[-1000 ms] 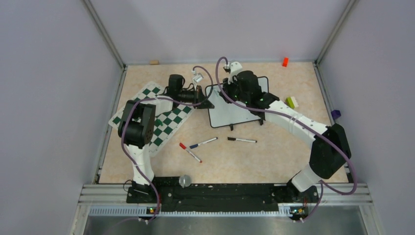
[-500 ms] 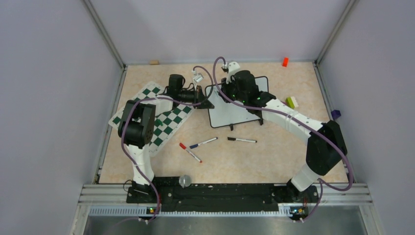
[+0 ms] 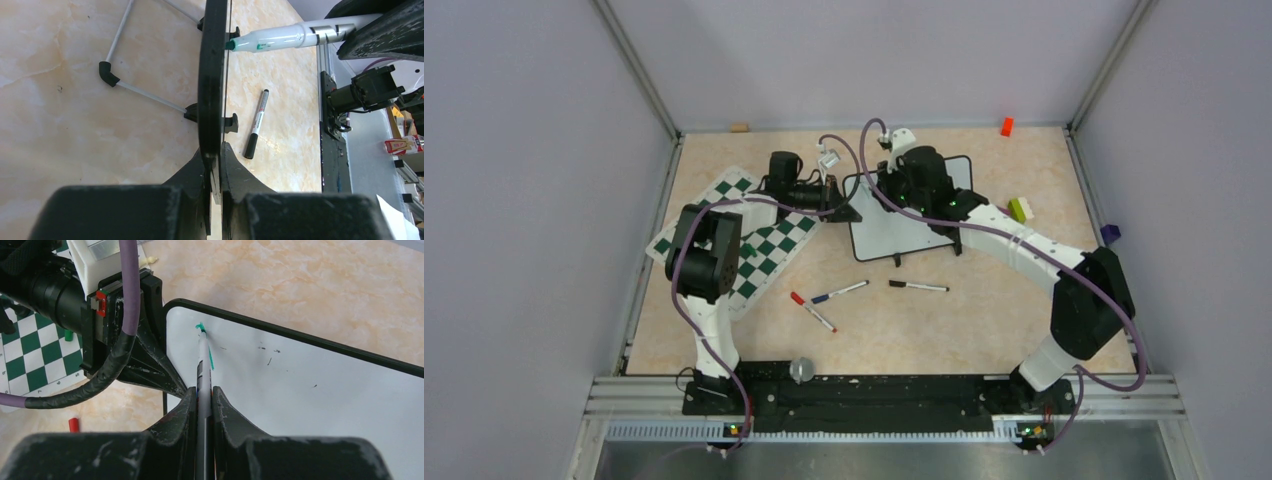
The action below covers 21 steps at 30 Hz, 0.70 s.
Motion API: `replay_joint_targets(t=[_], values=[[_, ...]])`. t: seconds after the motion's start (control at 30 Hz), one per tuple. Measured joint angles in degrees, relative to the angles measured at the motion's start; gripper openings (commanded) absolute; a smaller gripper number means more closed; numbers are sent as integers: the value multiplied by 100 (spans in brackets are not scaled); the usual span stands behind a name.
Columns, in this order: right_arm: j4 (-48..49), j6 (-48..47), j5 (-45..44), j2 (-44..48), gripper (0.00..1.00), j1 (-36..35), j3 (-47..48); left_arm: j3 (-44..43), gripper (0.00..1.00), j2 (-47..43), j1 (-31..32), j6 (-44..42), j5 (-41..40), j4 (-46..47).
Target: Write a sentence on the whiteboard
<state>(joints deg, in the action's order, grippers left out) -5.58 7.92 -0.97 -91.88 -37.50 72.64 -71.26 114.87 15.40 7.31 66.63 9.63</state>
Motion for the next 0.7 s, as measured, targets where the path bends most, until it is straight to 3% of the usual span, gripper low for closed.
replay_joint_targets(t=[0.7], values=[[-68, 46, -129, 450, 0, 0, -848, -33, 0, 0, 15, -83, -2, -90]])
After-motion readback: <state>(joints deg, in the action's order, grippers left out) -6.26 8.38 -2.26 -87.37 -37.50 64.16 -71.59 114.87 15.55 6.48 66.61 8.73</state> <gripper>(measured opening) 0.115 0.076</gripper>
